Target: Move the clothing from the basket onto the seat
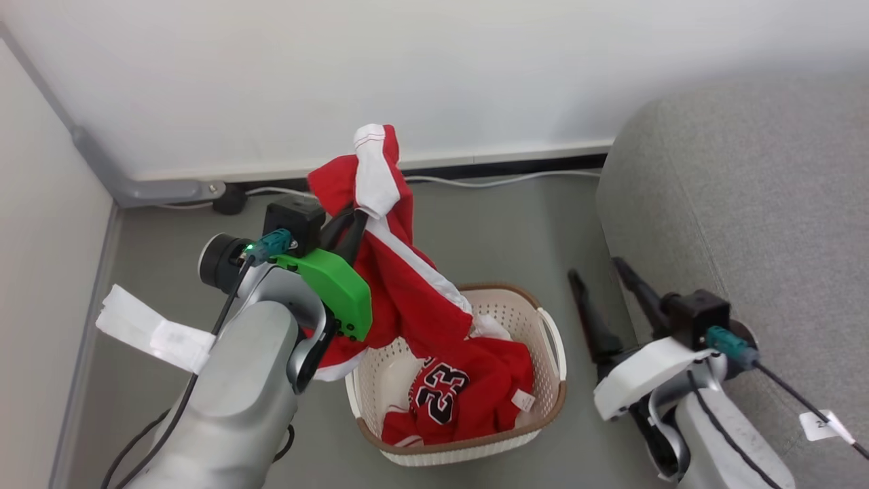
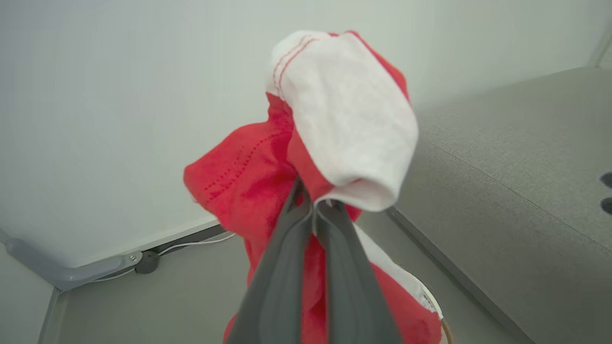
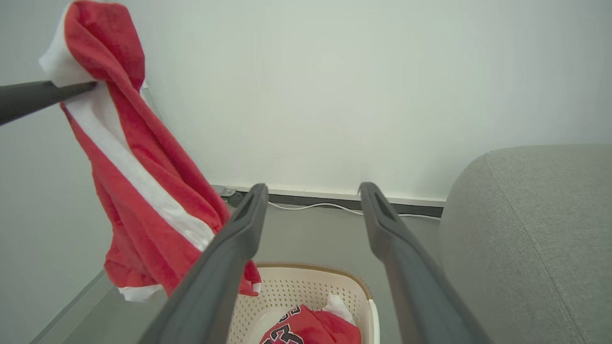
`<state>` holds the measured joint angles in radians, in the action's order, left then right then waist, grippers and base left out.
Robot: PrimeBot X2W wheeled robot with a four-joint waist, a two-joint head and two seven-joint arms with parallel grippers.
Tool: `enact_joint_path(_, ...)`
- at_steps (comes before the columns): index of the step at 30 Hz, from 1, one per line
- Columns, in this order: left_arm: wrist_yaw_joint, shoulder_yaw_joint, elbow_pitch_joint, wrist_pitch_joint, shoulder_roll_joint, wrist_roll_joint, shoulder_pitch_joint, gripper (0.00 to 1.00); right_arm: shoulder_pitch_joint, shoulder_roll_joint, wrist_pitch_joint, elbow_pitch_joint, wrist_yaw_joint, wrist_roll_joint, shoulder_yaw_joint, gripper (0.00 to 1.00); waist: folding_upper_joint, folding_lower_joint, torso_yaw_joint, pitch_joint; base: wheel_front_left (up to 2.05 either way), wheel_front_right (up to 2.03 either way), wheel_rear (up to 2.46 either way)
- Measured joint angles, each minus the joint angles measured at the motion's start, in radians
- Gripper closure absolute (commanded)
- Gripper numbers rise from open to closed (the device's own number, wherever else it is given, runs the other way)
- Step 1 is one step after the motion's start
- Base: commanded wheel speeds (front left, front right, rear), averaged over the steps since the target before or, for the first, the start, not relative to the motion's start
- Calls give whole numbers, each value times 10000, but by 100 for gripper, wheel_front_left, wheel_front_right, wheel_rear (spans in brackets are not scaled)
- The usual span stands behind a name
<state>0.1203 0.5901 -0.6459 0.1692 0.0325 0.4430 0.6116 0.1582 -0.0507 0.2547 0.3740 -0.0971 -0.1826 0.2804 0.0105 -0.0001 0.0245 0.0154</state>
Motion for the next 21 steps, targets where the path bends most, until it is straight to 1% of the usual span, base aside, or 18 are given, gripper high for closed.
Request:
enact_joint_path(7,0,546,522,-441,2,481,-36,100,38,-6,-2,426,-171,113,1127,0,0,0,-116,-489,0,0,0)
enact_joint_path(11,-4,890,899,-619,4,606,-46,100,245,-15,-4,629,-176,140,1720,0,0,0,-171,-555,0,0,0)
enact_joint_path(15,-23,1283,1252,-838,6,918,-58,100,521,-38,-4,786,-259,134,2274,0,0,0,-206,-565,0,0,0)
enact_joint_path(21,-207,1762,1774,-1080,8,1085,-61,100,804,-59,-35,1185,-261,56,3072,0,0,0,-241,-549,0,0,0)
